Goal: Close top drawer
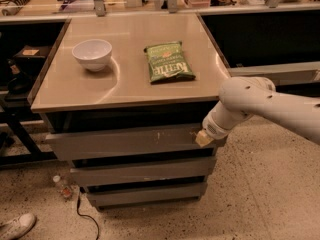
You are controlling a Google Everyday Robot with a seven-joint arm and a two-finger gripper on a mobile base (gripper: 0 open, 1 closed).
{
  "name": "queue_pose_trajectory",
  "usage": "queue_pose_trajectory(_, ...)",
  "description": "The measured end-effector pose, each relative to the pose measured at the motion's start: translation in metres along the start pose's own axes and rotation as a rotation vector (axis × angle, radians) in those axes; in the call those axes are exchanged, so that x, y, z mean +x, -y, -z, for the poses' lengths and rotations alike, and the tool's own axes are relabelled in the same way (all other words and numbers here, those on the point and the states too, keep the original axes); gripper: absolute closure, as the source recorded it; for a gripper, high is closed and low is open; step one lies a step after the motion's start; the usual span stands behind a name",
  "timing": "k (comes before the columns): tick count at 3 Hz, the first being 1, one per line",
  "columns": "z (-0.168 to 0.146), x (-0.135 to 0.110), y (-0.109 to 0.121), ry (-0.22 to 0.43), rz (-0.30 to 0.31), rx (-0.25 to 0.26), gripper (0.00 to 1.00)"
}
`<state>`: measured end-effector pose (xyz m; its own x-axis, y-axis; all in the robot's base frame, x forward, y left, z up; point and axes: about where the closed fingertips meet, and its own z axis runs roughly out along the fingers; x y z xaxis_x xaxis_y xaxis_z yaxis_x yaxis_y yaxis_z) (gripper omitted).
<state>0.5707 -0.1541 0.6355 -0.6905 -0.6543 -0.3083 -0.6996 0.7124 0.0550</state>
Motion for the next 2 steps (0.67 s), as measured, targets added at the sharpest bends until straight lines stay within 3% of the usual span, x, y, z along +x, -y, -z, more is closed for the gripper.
queue_pose_trajectory(1, 0.0018, -0.0258, 0.0058, 0.024, 0.023, 0.018, 1.0)
queue_pose_trajectory(2, 0.0019, -0.0256, 0.0057, 0.024, 0.023, 0.017, 1.0)
